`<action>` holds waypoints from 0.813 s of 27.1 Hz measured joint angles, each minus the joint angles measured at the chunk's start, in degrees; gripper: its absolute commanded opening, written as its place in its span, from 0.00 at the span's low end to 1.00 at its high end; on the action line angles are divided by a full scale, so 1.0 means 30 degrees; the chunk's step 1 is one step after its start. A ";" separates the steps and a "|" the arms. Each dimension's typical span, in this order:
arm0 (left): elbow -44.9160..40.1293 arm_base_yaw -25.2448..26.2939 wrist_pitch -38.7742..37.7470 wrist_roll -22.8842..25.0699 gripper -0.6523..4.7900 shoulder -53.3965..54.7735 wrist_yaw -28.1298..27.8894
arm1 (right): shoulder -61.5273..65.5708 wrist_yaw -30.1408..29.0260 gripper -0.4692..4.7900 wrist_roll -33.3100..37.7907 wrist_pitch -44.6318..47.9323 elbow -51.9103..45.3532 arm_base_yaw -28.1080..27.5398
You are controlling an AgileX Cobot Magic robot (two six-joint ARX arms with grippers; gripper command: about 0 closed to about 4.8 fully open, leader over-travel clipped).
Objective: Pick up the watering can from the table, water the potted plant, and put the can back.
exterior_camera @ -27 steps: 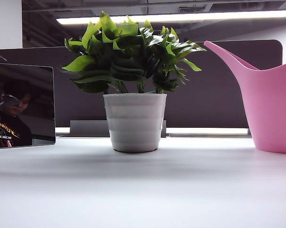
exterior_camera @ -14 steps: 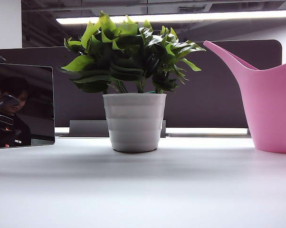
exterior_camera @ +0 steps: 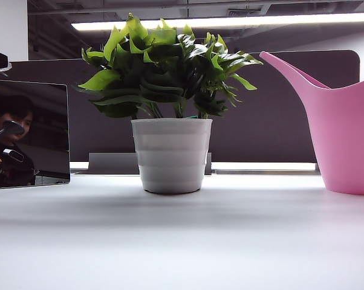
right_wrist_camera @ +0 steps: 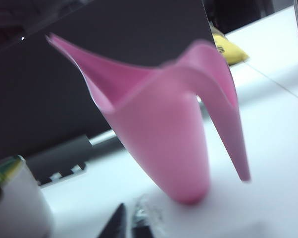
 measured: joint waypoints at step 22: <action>0.0000 -0.0058 -0.0015 0.0000 0.11 -0.0007 -0.0007 | 1.9467 1.1154 1.00 -0.1100 0.5690 0.6003 0.3206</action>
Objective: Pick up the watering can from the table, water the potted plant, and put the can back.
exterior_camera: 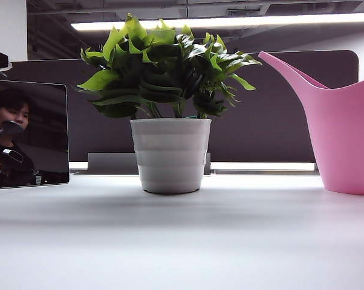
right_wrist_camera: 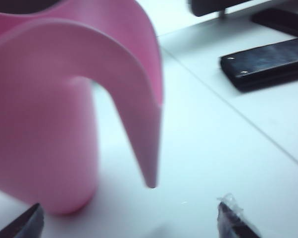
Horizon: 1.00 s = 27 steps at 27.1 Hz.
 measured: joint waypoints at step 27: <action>0.0000 0.0000 0.0000 0.0000 0.11 0.0000 0.0000 | 1.0258 0.2841 1.00 -0.1355 1.3755 0.0007 -0.1639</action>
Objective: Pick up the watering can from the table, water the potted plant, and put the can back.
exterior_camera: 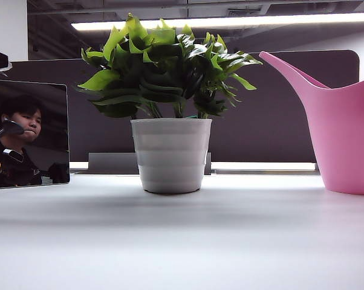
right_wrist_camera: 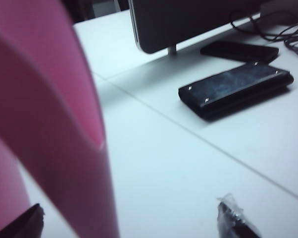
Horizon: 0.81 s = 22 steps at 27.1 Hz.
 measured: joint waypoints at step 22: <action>0.0000 0.0000 0.0000 0.0000 0.11 0.0000 0.0000 | 0.0444 -0.1945 1.00 -0.2776 0.1231 0.1865 -0.0918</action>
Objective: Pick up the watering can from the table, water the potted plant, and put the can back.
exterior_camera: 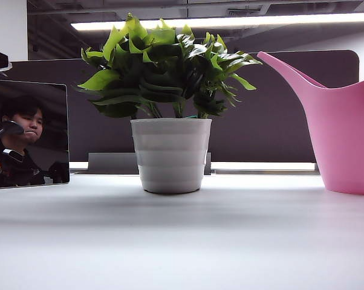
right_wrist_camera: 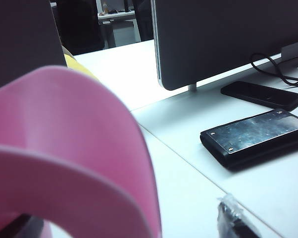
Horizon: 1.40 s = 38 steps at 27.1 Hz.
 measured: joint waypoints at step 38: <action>0.0000 0.0000 0.0007 0.0000 0.11 -0.0007 0.0000 | 0.1348 -0.3956 0.98 -0.0401 0.0401 0.0306 -0.2208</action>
